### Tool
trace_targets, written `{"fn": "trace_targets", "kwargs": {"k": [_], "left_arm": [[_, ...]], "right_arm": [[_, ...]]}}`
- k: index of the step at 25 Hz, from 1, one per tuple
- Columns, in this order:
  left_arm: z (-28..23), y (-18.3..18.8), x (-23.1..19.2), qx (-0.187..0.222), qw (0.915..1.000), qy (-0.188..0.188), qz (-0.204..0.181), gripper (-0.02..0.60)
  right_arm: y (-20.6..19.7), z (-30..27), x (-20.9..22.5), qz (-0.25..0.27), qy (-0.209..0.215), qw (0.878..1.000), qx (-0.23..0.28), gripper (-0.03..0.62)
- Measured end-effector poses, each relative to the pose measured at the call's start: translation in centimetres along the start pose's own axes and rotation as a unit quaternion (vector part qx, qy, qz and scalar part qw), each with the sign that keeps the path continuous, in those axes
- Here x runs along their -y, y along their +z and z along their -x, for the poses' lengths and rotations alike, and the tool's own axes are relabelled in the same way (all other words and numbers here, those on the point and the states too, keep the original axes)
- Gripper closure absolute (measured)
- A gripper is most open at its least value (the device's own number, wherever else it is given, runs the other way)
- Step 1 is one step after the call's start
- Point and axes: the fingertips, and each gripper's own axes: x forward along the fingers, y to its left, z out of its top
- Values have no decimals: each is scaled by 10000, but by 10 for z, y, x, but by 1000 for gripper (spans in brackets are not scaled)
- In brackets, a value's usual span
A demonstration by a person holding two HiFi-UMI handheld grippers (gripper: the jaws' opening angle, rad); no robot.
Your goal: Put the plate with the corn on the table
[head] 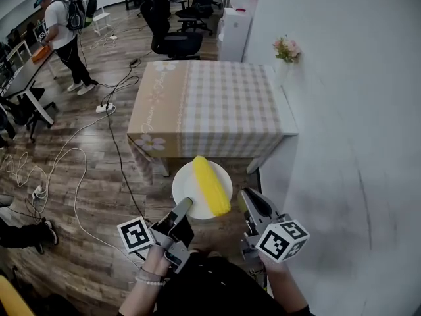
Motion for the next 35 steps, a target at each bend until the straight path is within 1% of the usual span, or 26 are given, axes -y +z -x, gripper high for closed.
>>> {"fn": "trace_targets", "kwargs": {"k": [2, 4, 6, 9, 11, 14, 15, 18, 25, 29, 35], "left_arm": [[1, 0, 0, -2, 10000, -20, 15, 540], [2, 0, 1, -21, 10000, -31, 14, 540], [3, 0, 2, -52, 10000, -43, 6, 540], [3, 0, 2, -94, 9999, -67, 38, 540], [4, 0, 0, -130, 9999, -54, 24, 540], [4, -1, -1, -174, 9998, -33, 18, 540], [4, -1, -2, -184, 9998, -26, 43, 540], [4, -1, -2, -205, 9997, -25, 128, 540], [6, 6, -5, -259, 9995, -43, 159, 540], [7, 12, -8, -324, 9994, -17, 87, 540], [14, 21, -9, -421, 9991, -17, 82, 540]], "right_arm": [[-9, -6, -1, -676, 263, 9973, -73, 477], [-17, -11, -1, -1179, 417, 9921, -127, 477], [-21, -16, -4, -1557, 583, 9859, -172, 477], [-21, -26, -15, -2038, 1035, 9735, -120, 477], [-23, -30, -15, -2231, 1095, 9686, -94, 480], [-28, -32, -10, -2496, 1057, 9625, -91, 506], [-29, -32, -9, -2567, 1073, 9605, -85, 520], [-28, -31, -11, -2675, 1148, 9567, -53, 523], [-30, -36, -15, -2719, 1140, 9555, 10, 528], [-33, -40, -17, -2653, 1037, 9585, 138, 528], [-36, -45, -27, -2577, 969, 9611, 214, 528]]}}
